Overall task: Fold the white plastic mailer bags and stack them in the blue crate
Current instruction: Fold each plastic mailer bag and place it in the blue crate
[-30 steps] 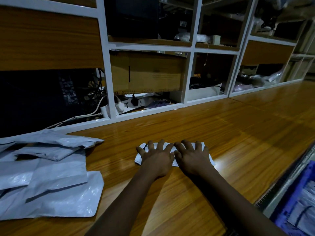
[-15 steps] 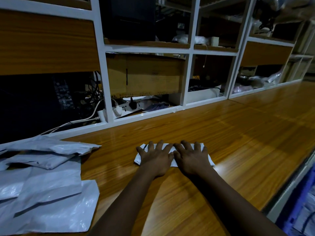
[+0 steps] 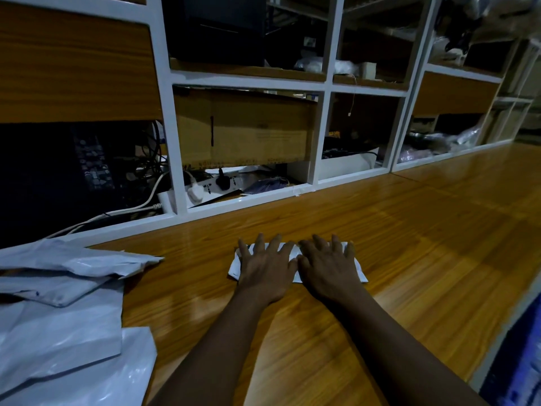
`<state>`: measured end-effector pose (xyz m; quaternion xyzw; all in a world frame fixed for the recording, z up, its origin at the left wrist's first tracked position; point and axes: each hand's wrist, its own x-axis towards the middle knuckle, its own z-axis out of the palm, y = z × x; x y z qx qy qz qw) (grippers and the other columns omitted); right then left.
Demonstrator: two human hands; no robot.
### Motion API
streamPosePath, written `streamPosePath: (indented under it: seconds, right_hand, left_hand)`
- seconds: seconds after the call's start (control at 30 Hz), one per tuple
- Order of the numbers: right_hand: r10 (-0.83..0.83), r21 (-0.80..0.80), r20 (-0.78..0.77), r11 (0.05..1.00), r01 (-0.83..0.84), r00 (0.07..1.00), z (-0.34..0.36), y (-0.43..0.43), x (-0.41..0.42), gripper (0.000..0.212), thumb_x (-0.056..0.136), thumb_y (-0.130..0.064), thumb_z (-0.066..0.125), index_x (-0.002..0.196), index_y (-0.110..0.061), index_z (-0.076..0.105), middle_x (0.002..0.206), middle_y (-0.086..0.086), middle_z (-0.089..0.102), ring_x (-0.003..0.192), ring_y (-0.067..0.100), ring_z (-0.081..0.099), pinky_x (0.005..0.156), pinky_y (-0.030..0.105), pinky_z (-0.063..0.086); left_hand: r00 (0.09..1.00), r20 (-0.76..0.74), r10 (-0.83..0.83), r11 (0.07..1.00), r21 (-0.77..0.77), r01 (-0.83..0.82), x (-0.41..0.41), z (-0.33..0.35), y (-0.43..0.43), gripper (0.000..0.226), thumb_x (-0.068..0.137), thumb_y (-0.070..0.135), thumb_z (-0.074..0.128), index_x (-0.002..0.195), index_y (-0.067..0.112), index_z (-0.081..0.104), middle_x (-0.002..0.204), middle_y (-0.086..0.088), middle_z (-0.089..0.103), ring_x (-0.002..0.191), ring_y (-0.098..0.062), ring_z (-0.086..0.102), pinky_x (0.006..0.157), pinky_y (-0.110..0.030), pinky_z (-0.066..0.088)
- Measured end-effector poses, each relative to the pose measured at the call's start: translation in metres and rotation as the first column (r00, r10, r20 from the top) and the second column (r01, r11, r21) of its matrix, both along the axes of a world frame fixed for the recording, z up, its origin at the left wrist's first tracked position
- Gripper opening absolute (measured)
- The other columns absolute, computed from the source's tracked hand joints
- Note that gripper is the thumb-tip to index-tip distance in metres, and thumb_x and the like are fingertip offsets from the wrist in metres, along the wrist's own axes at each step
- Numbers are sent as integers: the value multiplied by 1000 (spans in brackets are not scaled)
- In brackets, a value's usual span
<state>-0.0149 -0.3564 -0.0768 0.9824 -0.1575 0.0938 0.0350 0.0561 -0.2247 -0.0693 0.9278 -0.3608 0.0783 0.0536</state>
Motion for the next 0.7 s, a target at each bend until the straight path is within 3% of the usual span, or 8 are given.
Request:
streamPosePath:
  seconds: [0.07, 0.17, 0.27, 0.4, 0.6, 0.7]
  right_hand:
    - [34, 41, 17, 999, -35, 999, 3, 0, -1, 74, 90, -54, -3, 154, -27, 23, 165, 5, 17, 151, 34, 8, 118, 58, 6]
    - [90, 35, -27, 995, -89, 996, 4, 0, -2, 65, 98, -50, 7, 157, -24, 15, 166, 2, 11, 153, 30, 4, 119, 58, 4]
    - [94, -18, -145, 995, -97, 985, 2, -3, -2, 62, 103, -48, 11, 158, -21, 2, 167, 1, 0, 153, 30, -4, 117, 62, -1]
    - [76, -61, -245, 994, -94, 967, 7, -2, 1, 64, 105, -46, 21, 158, -18, -4, 167, 0, -5, 152, 31, -7, 116, 65, -1]
    - [63, 9, -206, 998, -63, 977, 10, 0, 2, 60, 106, -43, 20, 158, -20, -1, 166, -2, 0, 152, 28, -4, 118, 62, 0]
    - [64, 9, -179, 998, -63, 982, 6, -1, -2, 62, 105, -46, 22, 158, -23, -2, 166, -2, -1, 151, 34, -3, 117, 63, 4]
  left_hand:
    - [999, 53, -6, 999, -47, 8, -2, 1, 0, 52, 105, 48, 23, 154, 31, 25, 163, 4, 20, 151, -25, 12, 118, -60, 3]
    - [998, -5, -58, 998, -18, 57, -5, 2, 2, 52, 107, 41, 22, 156, 25, 17, 165, 4, 13, 151, -24, 10, 120, -53, 5]
    - [996, -56, -76, 995, 65, 80, -5, 1, 2, 56, 107, 41, 18, 158, 23, 3, 166, 5, 1, 152, -26, 2, 120, -55, 3]
    - [992, -105, -66, 994, 82, 75, 0, -1, -1, 57, 106, 44, 19, 157, 28, 1, 165, 8, -3, 152, -26, -2, 118, -60, 2]
    - [988, -141, -56, 996, 54, 64, 0, 0, -1, 56, 106, 45, 19, 157, 30, 2, 165, 8, -2, 151, -26, -2, 118, -61, 1]
    - [988, -150, -37, 997, 55, 45, -1, 1, 2, 56, 105, 49, 18, 156, 36, -1, 165, 8, -3, 151, -27, -2, 116, -64, 0]
